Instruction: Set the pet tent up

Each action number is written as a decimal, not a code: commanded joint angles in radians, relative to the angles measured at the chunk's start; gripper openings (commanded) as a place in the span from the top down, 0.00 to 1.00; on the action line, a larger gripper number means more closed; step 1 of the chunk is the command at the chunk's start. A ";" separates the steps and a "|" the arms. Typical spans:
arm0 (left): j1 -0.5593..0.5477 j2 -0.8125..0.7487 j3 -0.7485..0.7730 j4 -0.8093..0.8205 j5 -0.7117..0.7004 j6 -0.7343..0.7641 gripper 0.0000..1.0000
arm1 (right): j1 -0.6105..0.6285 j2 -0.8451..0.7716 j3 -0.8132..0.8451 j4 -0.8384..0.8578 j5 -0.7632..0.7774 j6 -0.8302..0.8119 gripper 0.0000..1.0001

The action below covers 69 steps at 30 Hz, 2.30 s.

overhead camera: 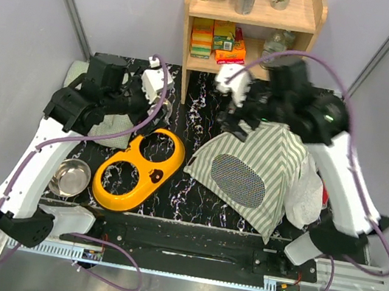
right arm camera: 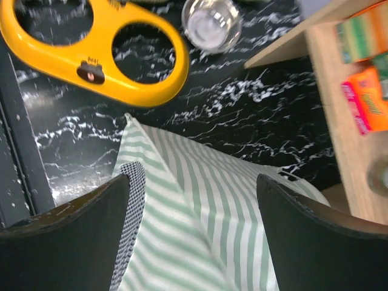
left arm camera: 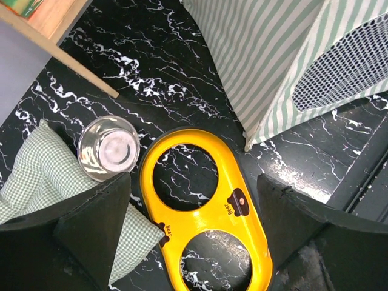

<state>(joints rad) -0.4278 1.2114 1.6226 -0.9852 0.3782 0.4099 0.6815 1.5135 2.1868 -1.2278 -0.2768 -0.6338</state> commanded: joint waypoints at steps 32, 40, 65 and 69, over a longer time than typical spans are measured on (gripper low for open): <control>0.100 -0.064 -0.052 0.062 0.039 0.001 0.11 | 0.046 0.183 -0.016 -0.124 0.464 0.091 1.00; 0.101 -0.065 -0.063 0.062 0.031 0.007 0.11 | -0.031 0.329 0.209 -0.076 0.531 0.369 1.00; 0.104 -0.049 -0.167 0.140 -0.004 -0.011 0.11 | -0.137 0.441 0.197 0.082 0.511 0.720 0.85; 0.119 -0.026 -0.253 0.213 -0.175 -0.017 0.10 | -0.137 0.403 0.111 0.129 0.513 0.712 0.49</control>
<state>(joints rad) -0.3290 1.1629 1.4349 -0.8791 0.3630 0.4095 0.5423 1.9862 2.3623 -1.1851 0.2249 0.0650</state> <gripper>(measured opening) 0.887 0.365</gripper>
